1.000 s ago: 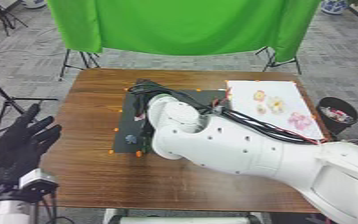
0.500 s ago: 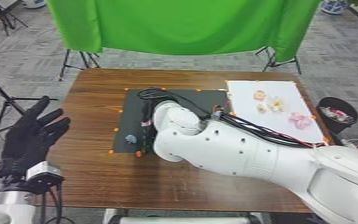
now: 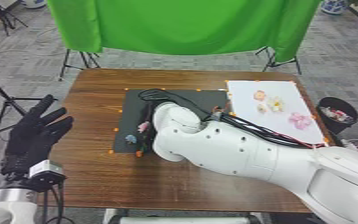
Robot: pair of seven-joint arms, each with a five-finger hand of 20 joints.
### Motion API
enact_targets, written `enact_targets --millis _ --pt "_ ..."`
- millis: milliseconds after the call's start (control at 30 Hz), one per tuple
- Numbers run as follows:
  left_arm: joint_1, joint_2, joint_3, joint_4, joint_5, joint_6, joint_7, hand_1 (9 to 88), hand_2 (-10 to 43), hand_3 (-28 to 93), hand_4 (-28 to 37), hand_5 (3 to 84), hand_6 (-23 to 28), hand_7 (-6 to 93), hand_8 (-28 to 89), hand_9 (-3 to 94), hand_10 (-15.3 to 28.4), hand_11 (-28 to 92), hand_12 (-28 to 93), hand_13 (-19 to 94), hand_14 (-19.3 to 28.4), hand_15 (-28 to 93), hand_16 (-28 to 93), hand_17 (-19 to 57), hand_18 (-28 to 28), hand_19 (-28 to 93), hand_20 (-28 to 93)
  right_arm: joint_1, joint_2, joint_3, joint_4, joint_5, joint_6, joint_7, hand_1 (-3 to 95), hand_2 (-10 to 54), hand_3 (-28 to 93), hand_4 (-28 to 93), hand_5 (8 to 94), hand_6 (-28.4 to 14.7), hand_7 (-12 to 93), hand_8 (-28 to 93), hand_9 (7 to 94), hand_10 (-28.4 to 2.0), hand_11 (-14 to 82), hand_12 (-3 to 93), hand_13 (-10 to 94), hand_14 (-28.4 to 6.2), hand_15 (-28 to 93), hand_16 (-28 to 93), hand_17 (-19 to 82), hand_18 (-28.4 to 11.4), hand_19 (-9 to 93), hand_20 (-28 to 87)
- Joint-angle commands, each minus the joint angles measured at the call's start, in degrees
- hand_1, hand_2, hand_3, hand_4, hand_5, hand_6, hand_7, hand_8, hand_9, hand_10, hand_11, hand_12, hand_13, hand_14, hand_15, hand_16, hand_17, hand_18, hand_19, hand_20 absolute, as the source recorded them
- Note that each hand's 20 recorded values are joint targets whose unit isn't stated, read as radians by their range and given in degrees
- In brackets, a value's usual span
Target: Arrange flowers
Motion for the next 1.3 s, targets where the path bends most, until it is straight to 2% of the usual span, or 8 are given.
enact_targets --millis 33,267,633,667,733,1133,1233,1300 --pt "0.49 -0.37 -0.07 0.17 0.37 -0.91 -1.12 29.4 6.7 63 -20.2 33.8 8.3 7.9 -7 30.3 19.1 26 11 21 27.4 56 -12 -7.6 28.4 53 -1 0.83 -0.34 -0.19 -0.45 -1.28 1.11 0.96 55.8 -9.0 66 -28 70.1 3.0 25 0 83.6 -4.8 4.1 22.5 86 -2.3 55 17 57 -9.7 93 30" --pt "1.59 -0.57 -0.14 -0.18 0.33 -0.45 -0.77 29.3 6.6 63 -20.2 33.9 8.3 7.7 -7 30.3 19.0 26 11 21 27.4 56 -12 -7.6 28.4 53 -1 2.42 0.04 -1.1 -1.38 -1.07 1.7 -0.33 53.4 -9.4 68 -28 68.3 0.5 23 0 80.3 -8.0 9.1 19.7 85 -3.3 55 17 56 -10.9 93 30" --pt "7.99 2.06 0.07 -1.86 -3.58 3.5 6.05 29.1 6.7 63 -20.5 33.9 8.2 7.8 -7 30.3 19.0 26 11 21 27.5 56 -12 -7.6 28.4 53 -1 8.04 1.18 -2.3 -6.7 0.92 2.84 -4.87 43.0 -7.3 76 -28 63.7 -1.3 19 -9 73.9 -12.3 16.4 13.7 81 -5.4 57 15 53 -12.5 93 29" --pt "9.48 4.59 0.33 -2.1 -5.98 4.79 8.79 29.0 6.7 63 -20.5 33.9 8.2 7.8 -7 30.2 19.0 26 11 21 27.4 56 -12 -7.6 28.4 53 -1 7.85 1.72 -1.31 -7.63 1.04 1.47 -5.46 42.6 -7.1 76 -27 63.3 -1.4 19 -10 73.2 -12.7 16.4 13.7 81 -5.7 57 15 53 -12.5 93 29" --pt "10.04 4.9 0.45 -2.42 -6.48 5.24 9.53 28.8 6.7 63 -20.7 33.8 8.2 7.8 -7 30.3 19.0 26 11 21 27.4 56 -12 -7.6 28.4 53 -1 8.19 3.46 0.38 -9.83 1.59 -0.35 -6.38 42.0 -6.8 76 -27 61.7 -1.7 19 -11 71.7 -13.4 16.3 13.7 80 -6.0 58 15 52 -12.7 93 29" --pt "10.76 3.13 0.96 -3.55 -4.79 5.46 8.61 28.2 6.5 62 -21.6 33.6 8.0 7.7 -7 30.3 19.0 25 12 21 27.4 56 -12 -7.6 28.4 53 -1 -2.49 26.97 20.04 -24.94 1.03 -13.62 -7.48 37.2 -4.0 76 -25 53.6 -4.3 16 -10 61.6 -18.2 13.3 13.7 71 -9.6 61 13 48 -13.5 93 23" --pt "11.37 3.88 1.26 -3.61 -5.57 5.81 9.49 28.1 6.6 62 -21.7 33.6 8.0 7.7 -7 30.4 19.0 25 12 21 27.4 56 -12 -7.6 28.4 53 -1 -6.63 32.95 23.78 -25.86 2.01 -12.83 -5.8 36.9 -3.7 76 -25 53.0 -4.6 16 -10 60.9 -18.7 13.2 13.9 71 -10.1 62 12 48 -13.4 93 22" --pt "11.55 6.08 2.21 -3.46 -7.63 6.44 11.91 28.0 6.5 62 -21.6 33.6 8.0 7.7 -7 30.4 18.9 25 12 21 27.5 55 -12 -7.6 28.4 53 -1 -8.59 36.31 24.92 -25.88 2.14 -11.98 -4.58 36.9 -3.6 76 -25 52.8 -4.9 15 -10 60.6 -18.7 13.2 13.9 71 -10.2 62 12 48 -13.4 93 22"
